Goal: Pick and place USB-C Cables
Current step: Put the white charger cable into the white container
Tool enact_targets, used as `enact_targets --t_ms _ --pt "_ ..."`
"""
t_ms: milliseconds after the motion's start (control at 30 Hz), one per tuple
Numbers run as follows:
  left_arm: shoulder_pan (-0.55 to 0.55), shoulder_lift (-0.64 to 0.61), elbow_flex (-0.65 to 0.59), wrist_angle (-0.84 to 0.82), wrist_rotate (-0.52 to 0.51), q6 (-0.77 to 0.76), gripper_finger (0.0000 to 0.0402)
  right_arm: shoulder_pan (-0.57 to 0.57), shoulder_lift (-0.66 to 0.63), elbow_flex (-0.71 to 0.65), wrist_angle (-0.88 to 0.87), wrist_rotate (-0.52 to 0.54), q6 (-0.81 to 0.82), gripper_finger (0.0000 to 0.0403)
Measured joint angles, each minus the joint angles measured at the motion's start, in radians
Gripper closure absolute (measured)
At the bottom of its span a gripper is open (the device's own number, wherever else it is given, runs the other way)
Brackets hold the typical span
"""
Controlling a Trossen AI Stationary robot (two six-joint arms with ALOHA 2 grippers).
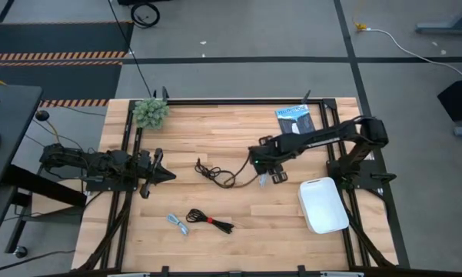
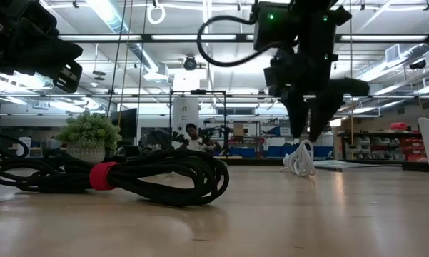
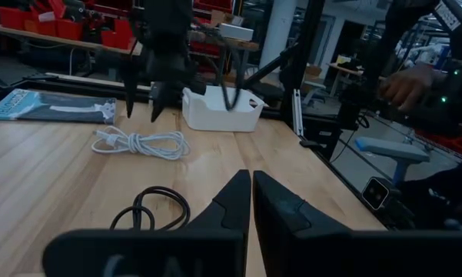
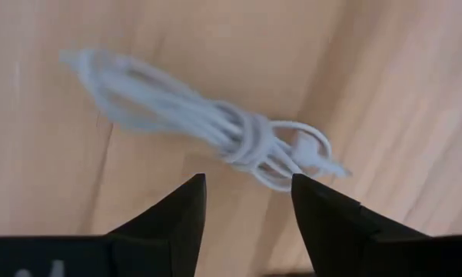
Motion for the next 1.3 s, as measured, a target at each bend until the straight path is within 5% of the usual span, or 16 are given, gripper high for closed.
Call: enact_targets --t_ms 200,500,800,1300 --pt "0.000 0.000 0.000 0.000 0.000 0.000 0.0377 0.022 0.068 0.000 -0.001 0.043 -0.306 0.0202" --pt "0.000 0.000 0.000 0.000 0.000 0.000 0.0377 0.069 0.112 0.000 0.035 0.230 -0.412 0.0158" --pt "0.000 0.000 0.000 0.000 0.000 0.000 0.0377 0.062 0.112 -0.027 0.073 0.113 -0.648 0.0138" --pt "0.000 0.000 0.000 0.000 0.000 0.000 0.0377 0.001 0.113 -0.033 0.110 0.040 -0.720 0.0219"
